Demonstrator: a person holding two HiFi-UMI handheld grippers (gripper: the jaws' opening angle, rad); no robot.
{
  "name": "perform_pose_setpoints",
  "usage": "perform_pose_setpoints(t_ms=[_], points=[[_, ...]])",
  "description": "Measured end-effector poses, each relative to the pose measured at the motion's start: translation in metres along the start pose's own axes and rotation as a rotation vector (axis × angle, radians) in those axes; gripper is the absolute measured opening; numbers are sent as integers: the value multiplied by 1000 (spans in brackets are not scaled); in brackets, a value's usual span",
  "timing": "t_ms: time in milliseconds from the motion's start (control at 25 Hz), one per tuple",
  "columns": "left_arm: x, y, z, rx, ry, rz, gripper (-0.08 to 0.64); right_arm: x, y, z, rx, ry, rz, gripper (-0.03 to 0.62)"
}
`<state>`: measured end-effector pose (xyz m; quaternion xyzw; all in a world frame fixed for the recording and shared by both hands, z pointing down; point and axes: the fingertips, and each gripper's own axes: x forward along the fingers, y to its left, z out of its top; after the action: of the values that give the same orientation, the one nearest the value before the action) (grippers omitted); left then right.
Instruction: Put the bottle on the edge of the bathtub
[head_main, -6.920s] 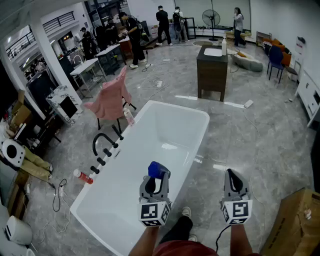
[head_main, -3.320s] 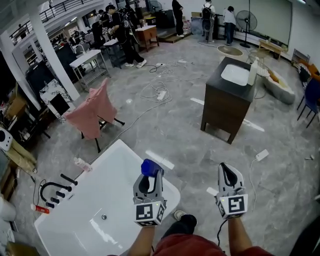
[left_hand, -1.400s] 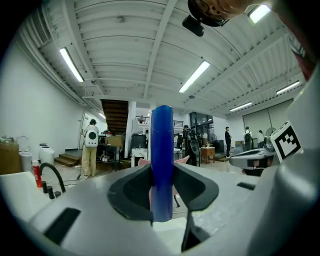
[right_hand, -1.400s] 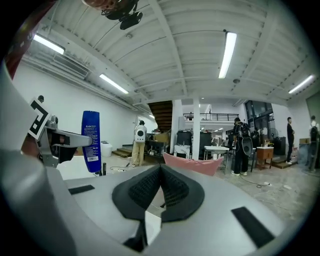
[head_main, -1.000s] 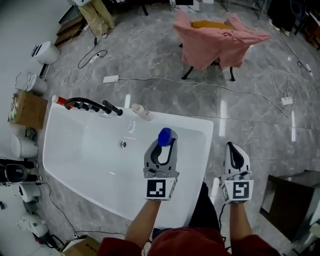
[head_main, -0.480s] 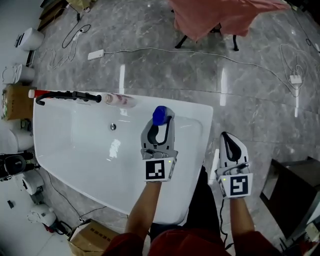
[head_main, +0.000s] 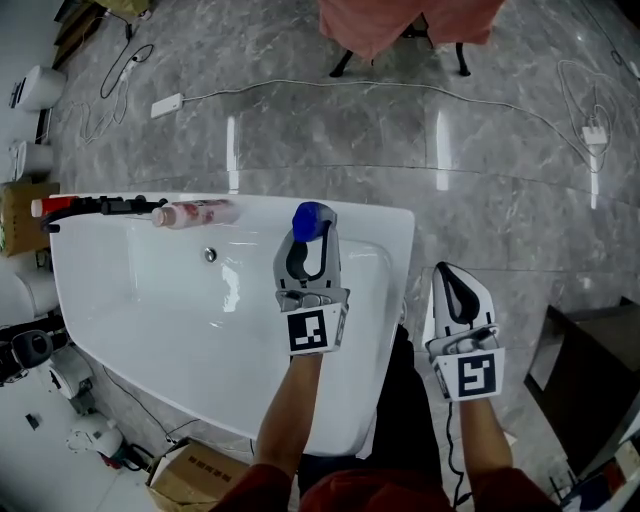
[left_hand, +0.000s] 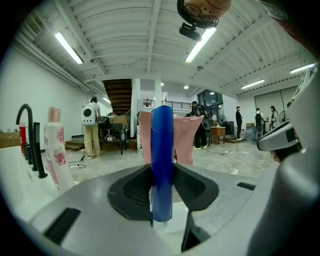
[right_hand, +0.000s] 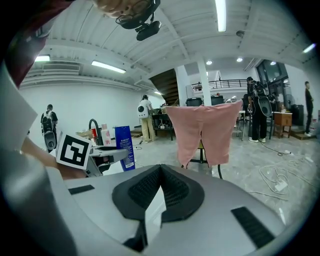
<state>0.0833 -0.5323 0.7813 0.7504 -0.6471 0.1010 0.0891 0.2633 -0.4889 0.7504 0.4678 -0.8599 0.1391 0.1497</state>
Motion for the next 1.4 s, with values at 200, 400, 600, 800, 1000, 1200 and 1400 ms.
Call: perform_pose_setpoints(t_ms=[200,400,600,800,1000,1200,1400], points=[[6,-2,-14,6,-5,13,141,7,-5,-6,-20,-5,9,-2],[4,0,-19,8,-20,15,143,9,-6,-9,5,-5,6,-2],[0,-3,-24,17,2,-27,192,7,-2,-11,0,-7,10,-2],[-8,-4,-25,19,25,-27,229,4,-1,-3,-3,-18,8,-2],[-33,-5,-21,-22,48,-20,229,-10,3,14,-13,-44,-7,-2],[-76,-3,-12,-45,62,-11,229,-36,17,30,-28,-53,-33,-2],[-142,7,12,-58,58,-1,229,-74,56,48,-35,-56,-40,-2]])
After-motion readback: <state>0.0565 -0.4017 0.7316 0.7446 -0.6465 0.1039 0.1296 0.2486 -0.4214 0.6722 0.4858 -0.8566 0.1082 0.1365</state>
